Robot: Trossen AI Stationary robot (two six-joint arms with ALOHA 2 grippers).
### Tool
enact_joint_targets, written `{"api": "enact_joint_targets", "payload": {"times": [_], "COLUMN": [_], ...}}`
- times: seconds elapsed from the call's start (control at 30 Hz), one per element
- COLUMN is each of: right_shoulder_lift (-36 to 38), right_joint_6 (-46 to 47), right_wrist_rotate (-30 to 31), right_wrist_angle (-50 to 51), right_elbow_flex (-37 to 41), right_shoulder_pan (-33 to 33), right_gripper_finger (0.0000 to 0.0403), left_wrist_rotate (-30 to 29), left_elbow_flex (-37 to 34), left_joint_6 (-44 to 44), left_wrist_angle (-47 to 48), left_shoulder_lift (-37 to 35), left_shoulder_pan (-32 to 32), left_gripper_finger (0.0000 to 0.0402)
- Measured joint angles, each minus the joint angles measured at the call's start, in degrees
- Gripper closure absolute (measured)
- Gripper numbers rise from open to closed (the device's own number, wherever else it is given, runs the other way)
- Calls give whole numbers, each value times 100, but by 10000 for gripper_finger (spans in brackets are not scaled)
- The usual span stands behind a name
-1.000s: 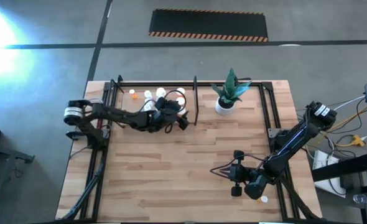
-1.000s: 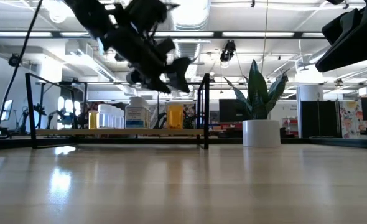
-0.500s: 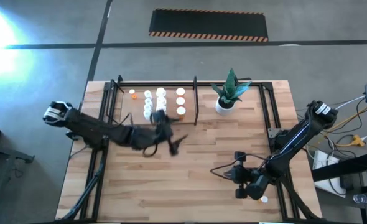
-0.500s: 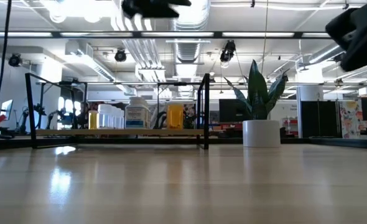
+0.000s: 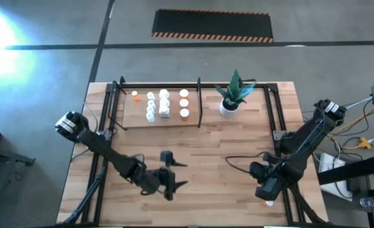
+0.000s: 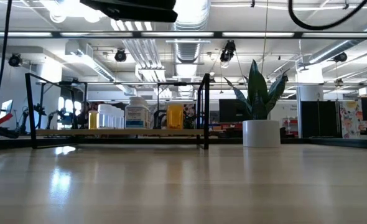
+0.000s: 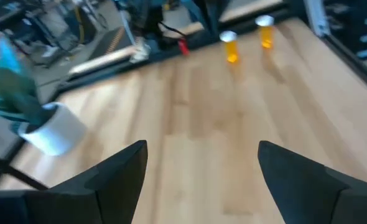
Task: Pick and place medicine bottles onto shelf by color
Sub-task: Put the small orange medicine container on the shelf
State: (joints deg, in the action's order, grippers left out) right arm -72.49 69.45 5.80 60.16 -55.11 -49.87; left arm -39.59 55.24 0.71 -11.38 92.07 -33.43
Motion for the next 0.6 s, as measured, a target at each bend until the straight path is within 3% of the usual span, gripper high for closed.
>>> {"api": "enact_joint_targets", "payload": {"times": [0.13,0.37,0.6], "right_shoulder_lift": [18,47,-312], "right_joint_6": [425,751,431], "right_wrist_rotate": [-420,-612,-580], "right_wrist_angle": [40,225,75], "right_elbow_flex": [0,-2,131], "right_shoulder_pan": [-213,-565,-991], "right_gripper_finger": [309,201,160], "left_wrist_rotate": [-2,-48,-133], "left_elbow_flex": [-17,-39,-39], "left_joint_6": [-363,-639,-639], "left_wrist_angle": [-19,-11,-13], "left_shoulder_lift": [181,240,240], "left_shoulder_pan": [-167,-184,-179], "left_gripper_finger": [114,114,114]}}
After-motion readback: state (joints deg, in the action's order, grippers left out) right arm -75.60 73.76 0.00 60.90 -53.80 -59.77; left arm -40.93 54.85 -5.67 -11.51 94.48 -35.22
